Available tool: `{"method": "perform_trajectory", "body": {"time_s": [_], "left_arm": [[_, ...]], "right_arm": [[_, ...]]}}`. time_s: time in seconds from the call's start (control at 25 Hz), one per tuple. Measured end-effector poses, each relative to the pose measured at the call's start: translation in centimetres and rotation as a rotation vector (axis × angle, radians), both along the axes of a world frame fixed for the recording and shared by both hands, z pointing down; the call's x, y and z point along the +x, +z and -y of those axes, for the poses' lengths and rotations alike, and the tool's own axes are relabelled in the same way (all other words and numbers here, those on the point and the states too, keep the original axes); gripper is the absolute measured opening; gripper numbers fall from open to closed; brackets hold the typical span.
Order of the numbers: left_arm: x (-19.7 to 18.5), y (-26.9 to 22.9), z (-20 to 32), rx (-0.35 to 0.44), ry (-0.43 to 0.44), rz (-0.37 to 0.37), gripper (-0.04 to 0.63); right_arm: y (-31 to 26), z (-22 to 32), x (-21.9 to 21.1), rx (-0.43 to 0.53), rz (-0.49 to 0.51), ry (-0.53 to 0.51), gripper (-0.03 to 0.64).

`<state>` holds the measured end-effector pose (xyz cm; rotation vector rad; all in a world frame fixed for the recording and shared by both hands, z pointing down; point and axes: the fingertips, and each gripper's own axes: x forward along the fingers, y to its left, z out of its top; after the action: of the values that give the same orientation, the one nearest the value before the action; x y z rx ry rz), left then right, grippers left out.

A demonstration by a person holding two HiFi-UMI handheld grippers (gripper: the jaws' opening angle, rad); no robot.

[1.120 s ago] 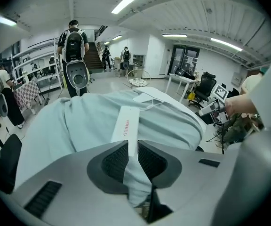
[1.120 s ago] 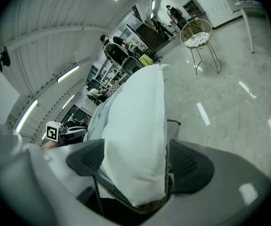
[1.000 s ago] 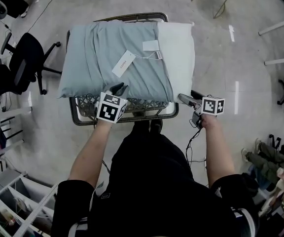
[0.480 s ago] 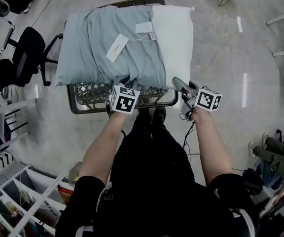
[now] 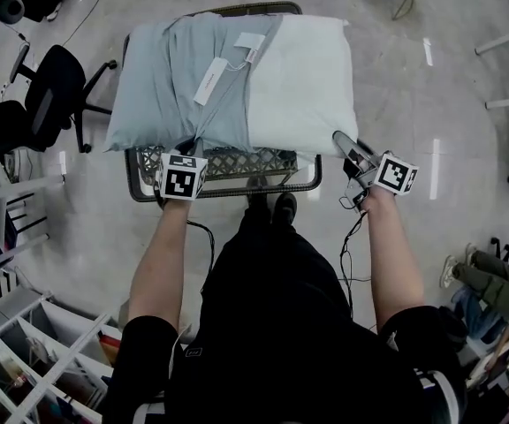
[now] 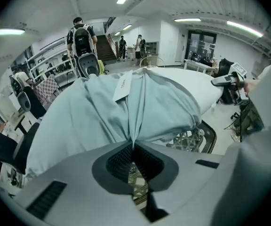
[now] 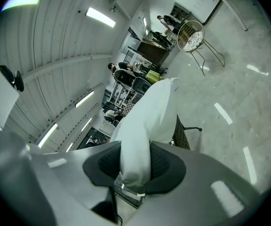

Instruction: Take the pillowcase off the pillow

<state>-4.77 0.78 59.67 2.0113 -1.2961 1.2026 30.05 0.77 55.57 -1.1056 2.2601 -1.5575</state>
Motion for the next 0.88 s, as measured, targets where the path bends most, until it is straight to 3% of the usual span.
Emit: {"method": "perform_trajectory", "body": {"time_s": [0.08,0.24,0.36,0.48,0.6,0.88], "left_arm": [[-2.0,-0.4,0.4,0.003,-0.001,0.015,0.008],[-3.6,-0.1,0.4,-0.039,-0.042,-0.045,0.009],[-0.7,-0.6,-0.5,-0.009,-0.024,-0.030,0.016],[4.3,-1.3,-1.9,0.014,0.013,-0.102,0.102],[7.9,-0.5,-2.9,0.004,0.052,-0.138,0.145],[8.9,2.4,-2.1,-0.010,0.033,-0.115,0.170]], "right_arm": [[-0.2,0.0,0.4,0.004,0.003,-0.002,0.124],[0.4,-0.4,0.0,-0.012,-0.010,-0.016,0.124],[1.7,-1.1,-0.3,-0.048,-0.032,-0.023,0.160],[2.9,-1.8,0.1,-0.082,-0.064,-0.027,0.223],[4.1,-2.5,0.3,-0.108,-0.110,-0.036,0.298],[6.3,-3.9,-2.1,-0.141,-0.137,-0.092,0.451]]}}
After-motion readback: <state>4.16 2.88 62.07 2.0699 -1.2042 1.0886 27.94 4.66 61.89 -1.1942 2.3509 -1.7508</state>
